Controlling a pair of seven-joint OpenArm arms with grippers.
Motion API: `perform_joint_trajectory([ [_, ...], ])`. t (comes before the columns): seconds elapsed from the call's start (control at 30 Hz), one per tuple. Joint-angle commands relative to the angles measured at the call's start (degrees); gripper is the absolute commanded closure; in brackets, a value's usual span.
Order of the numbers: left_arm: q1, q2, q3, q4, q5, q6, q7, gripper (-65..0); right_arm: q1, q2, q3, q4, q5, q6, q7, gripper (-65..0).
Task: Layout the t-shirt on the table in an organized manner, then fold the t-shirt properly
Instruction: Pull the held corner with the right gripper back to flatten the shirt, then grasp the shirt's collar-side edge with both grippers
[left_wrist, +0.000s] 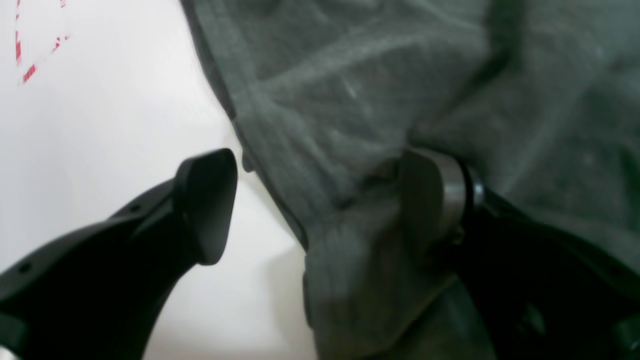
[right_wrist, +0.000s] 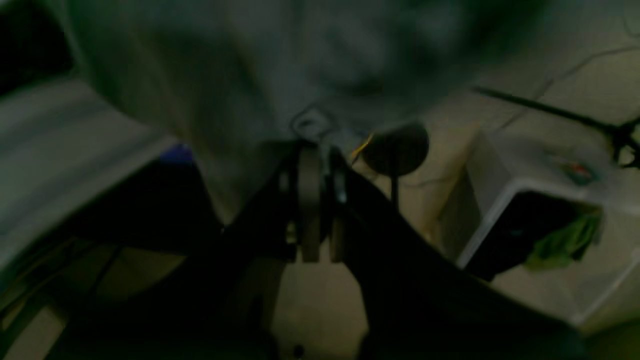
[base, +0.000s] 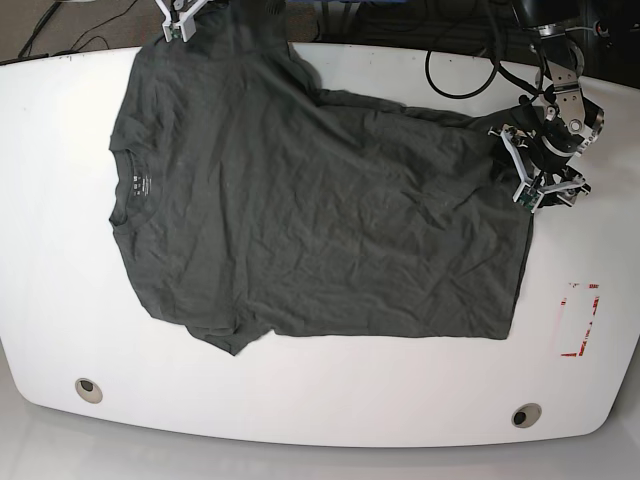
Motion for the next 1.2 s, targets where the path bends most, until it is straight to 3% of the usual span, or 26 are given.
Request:
perform_joint_trajectory([
  [0.0,-0.5,-0.5,-0.2,0.7,-0.2,0.3,-0.3,-46.7,-0.5,0.2,0.2,1.0,1.3,0.3,1.1,0.0],
  [0.37,-0.4,-1.5,-0.3,1.1,-0.2,0.3,-0.2,-47.2,0.6,1.9,0.2,0.9,1.4,0.3,1.1,-1.8],
  [0.5,-0.3,-1.8,-0.3,1.1,-0.2,0.3,-0.1,-47.4,0.6,1.9,0.2,0.9,1.4,0.3,1.1,-15.4],
  [0.63,0.0,-1.9,-0.4,1.2,-0.2,0.3,0.2,-47.4,0.5,1.9,0.2,1.0,1.4,0.3,1.1,-34.4],
  [0.77,0.0,-3.6,-0.5,2.6,-0.3,0.3,2.6,-49.0,0.6,3.3,0.2,1.0,1.5,0.3,1.1,-46.7],
  [0.97,0.0,-4.0,-0.7,8.0,-0.3,0.3,8.9,-56.2,2.7,5.6,1.8,1.0,1.5,0.3,2.7,-48.5],
  [1.17,2.9,-4.2,-2.9,13.0,-0.3,0.3,10.8,-56.6,6.4,7.7,5.4,1.0,1.6,0.8,3.0,-48.5],
])
